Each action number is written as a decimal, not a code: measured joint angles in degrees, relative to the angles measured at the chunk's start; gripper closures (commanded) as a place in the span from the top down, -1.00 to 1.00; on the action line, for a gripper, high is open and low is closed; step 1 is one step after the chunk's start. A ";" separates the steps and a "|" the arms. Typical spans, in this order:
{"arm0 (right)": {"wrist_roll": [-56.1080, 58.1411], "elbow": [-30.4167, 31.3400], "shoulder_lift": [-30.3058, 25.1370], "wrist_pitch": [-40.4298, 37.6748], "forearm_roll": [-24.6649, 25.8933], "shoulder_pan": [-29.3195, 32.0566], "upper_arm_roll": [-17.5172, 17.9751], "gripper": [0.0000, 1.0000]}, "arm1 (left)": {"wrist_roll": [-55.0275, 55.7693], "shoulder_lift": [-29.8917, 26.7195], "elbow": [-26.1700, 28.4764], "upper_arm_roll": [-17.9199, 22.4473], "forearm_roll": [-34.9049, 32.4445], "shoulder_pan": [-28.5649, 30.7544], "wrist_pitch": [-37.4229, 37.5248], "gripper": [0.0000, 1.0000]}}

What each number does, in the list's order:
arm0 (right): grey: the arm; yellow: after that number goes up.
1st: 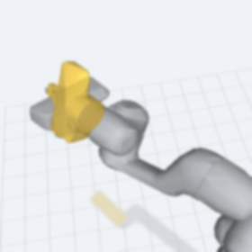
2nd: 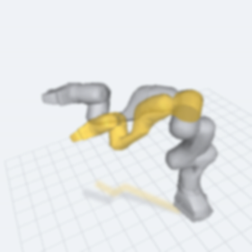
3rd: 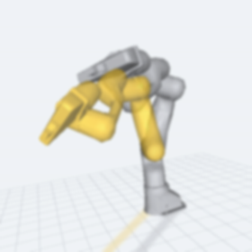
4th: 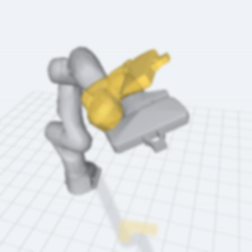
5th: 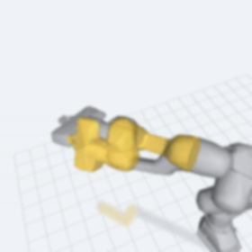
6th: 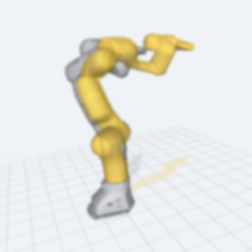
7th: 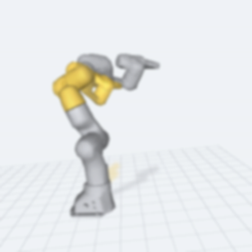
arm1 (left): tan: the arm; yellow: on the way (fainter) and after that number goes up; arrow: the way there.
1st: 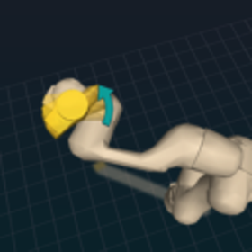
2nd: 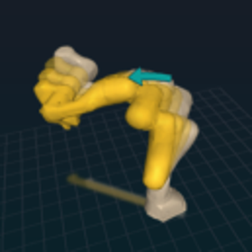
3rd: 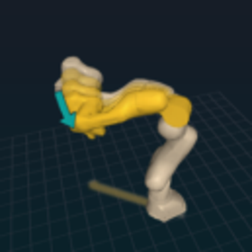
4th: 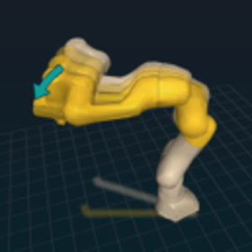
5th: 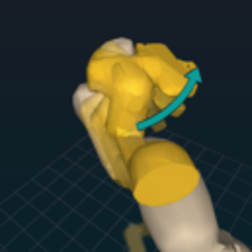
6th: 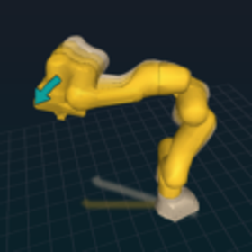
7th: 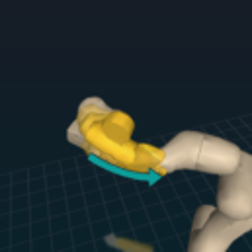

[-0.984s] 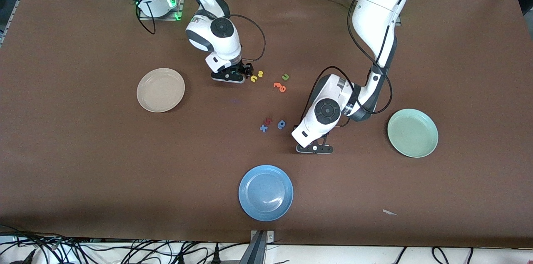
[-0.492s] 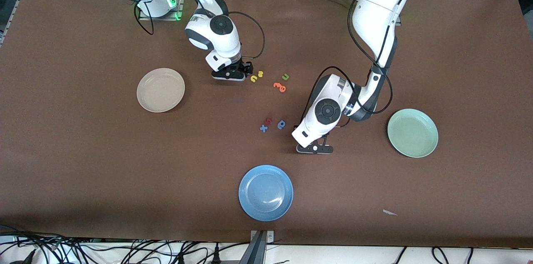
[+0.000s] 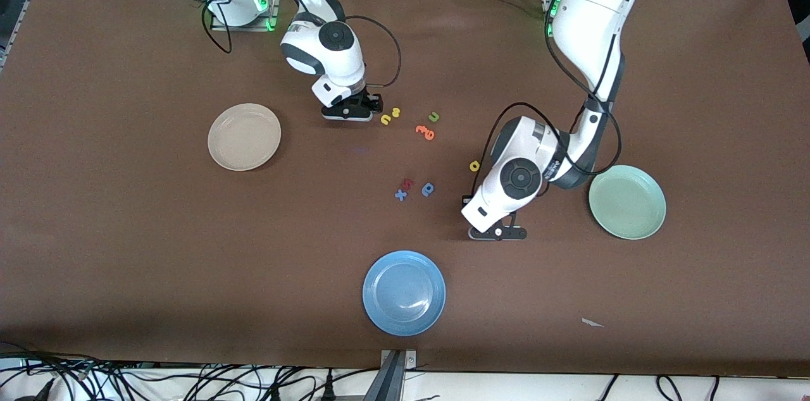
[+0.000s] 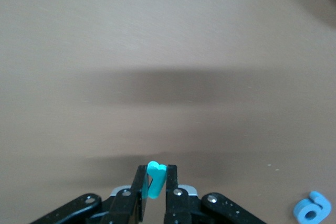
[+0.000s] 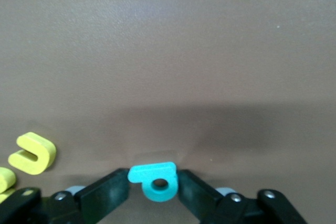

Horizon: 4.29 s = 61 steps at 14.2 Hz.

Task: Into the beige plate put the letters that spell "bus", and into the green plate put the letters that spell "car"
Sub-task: 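Carry the cyan letter to the green plate and open the left gripper, then grasp the cyan d with the right gripper while the left gripper returns to letters, then place the cyan d on the beige plate while the left gripper grasps cyan c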

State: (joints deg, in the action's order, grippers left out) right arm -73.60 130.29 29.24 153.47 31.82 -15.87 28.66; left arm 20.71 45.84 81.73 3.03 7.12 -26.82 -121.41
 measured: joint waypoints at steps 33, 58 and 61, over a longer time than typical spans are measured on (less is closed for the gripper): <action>0.92 0.40 -1.76 0.74 2.60 0.01 -1.53 0.16 | -12.11 -20.36 29.57 -9.17 -6.26 23.90 -9.88 0.99; 45.08 3.17 -20.85 -16.24 -16.91 12.85 -2.49 -1.00 | 21.53 -11.44 29.42 -16.35 -12.74 12.93 -18.57 0.34; 52.21 3.74 -23.36 -19.18 -19.49 15.43 -2.83 -1.00 | 22.22 -11.43 29.42 -16.36 -12.74 12.55 -18.57 0.10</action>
State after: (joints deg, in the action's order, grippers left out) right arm -21.39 134.03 5.88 134.29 12.33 -0.44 25.84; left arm 42.92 34.41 111.15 -13.33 -5.62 -14.27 -139.98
